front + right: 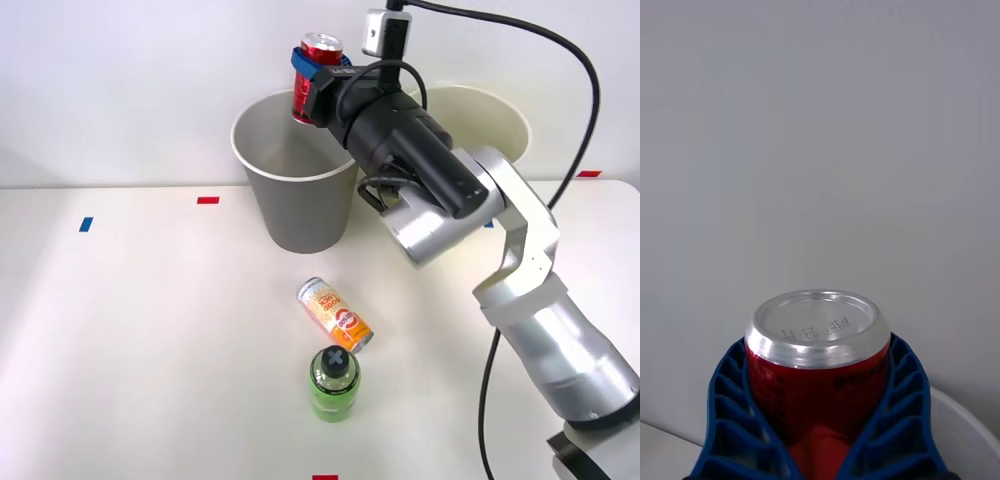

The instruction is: Put cans in the gray bin, plastic bottles in the light green bin

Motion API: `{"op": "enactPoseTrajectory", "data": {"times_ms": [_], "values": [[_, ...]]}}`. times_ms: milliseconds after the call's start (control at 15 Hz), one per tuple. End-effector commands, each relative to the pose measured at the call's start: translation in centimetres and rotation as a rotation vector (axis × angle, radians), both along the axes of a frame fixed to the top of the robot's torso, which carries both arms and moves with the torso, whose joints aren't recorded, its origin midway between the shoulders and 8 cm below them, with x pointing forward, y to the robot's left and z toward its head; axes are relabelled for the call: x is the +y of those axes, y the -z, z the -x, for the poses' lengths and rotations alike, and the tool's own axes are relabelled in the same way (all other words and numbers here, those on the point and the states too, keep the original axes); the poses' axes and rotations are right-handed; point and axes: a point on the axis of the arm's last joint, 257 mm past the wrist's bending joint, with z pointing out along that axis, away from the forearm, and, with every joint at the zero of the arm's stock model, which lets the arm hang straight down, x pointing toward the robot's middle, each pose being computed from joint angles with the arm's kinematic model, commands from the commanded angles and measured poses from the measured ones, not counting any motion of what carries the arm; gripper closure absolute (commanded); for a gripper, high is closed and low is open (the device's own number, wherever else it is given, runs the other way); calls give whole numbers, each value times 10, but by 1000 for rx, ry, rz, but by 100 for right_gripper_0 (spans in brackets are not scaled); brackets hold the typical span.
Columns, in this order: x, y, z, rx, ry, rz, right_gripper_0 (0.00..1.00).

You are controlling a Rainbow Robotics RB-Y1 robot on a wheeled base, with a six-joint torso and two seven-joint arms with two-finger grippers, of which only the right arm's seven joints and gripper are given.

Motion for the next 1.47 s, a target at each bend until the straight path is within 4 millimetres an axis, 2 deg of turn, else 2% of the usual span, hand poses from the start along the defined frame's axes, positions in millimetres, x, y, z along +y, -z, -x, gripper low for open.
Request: {"op": "enactPoseTrajectory", "data": {"times_ms": [67, 333, 400, 467, 533, 1133, 1333, 1467], "values": [[18, 0, -19, 12, 8, 33, 100], [26, 6, -26, 30, 9, 44, 100], [26, 6, -26, 30, 9, 44, 70], [27, 6, -25, 32, 6, 41, 8], [27, 5, -25, 30, 7, 40, 0], [32, 3, -23, 19, 12, 42, 0], [23, -7, -20, -18, 21, 39, 0], [6, -22, -1, -62, 13, -7, 0]]}}
